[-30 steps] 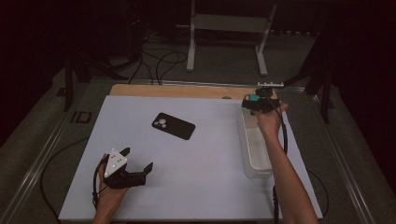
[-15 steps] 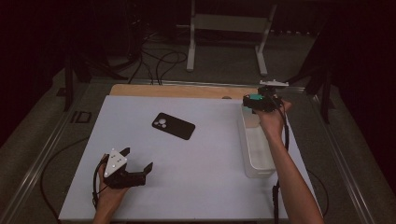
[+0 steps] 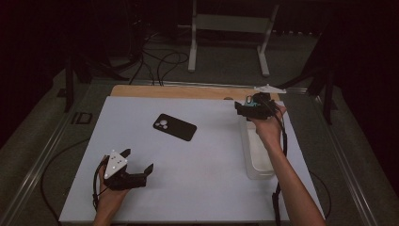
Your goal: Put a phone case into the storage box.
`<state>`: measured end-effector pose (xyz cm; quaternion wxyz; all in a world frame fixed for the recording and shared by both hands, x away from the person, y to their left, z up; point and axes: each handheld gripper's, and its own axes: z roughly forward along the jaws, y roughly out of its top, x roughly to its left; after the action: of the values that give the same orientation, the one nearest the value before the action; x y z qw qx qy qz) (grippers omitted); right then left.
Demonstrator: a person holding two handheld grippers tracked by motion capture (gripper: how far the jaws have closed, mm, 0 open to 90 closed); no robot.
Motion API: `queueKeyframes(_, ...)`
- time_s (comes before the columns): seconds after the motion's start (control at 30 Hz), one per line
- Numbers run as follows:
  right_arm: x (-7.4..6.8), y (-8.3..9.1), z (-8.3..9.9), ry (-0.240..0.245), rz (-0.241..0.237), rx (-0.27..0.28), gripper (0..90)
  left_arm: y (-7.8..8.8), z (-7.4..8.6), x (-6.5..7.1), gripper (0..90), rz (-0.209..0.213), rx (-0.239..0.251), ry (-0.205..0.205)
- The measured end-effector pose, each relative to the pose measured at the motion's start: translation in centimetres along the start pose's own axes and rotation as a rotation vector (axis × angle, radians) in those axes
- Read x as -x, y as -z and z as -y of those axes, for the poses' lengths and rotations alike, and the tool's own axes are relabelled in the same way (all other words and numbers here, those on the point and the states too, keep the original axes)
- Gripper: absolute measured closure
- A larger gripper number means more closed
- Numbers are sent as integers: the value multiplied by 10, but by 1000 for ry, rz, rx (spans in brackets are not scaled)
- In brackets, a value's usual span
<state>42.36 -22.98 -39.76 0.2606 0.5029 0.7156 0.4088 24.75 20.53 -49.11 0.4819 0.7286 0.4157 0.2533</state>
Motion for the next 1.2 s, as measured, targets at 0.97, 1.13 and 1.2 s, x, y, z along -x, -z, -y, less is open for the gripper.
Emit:
queueKeyframes(0.97, -77, 18, 18, 98, -237, 52, 137, 0, 0, 1, 10, -1, -1, -2)
queueKeyframes(1.13, -92, 14, 18, 103, -276, 49, 150, 0, 0, 2, 10, -1, -3, -5)
queueKeyframes(1.2, -99, 10, 17, 113, -280, 43, 155, -1, 0, 2, 10, -1, -5, -7)
